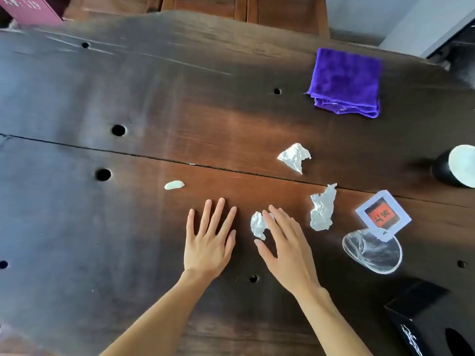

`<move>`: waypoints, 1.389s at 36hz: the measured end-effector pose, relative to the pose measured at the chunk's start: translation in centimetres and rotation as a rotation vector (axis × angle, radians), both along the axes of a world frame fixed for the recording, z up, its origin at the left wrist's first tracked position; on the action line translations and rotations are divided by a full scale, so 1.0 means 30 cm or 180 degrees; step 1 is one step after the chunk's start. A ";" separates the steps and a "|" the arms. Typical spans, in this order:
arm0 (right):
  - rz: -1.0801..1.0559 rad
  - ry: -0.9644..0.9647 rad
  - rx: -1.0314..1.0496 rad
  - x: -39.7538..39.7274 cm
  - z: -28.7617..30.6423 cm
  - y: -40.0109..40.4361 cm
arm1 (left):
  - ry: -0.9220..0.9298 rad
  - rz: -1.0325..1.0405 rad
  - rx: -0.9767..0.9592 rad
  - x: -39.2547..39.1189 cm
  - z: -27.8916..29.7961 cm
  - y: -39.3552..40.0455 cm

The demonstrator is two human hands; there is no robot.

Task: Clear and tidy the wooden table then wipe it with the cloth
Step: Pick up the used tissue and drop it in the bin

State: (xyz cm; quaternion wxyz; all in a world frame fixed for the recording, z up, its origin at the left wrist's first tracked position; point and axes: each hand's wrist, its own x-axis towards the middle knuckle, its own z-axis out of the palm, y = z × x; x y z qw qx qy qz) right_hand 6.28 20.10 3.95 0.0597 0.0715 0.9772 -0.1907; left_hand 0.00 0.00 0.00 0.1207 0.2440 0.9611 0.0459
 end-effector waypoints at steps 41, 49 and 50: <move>-0.1151 0.1207 -0.0849 -0.521 -0.070 0.292 | -0.0051 0.0061 0.0002 -0.009 -0.025 -0.012; -0.0891 0.0611 -0.0206 -0.442 -0.128 0.235 | -0.0055 0.0081 0.0019 -0.009 -0.020 -0.009; -0.0858 0.0594 -0.0163 -0.439 -0.131 0.234 | -0.0049 0.0084 0.0024 -0.009 -0.020 -0.009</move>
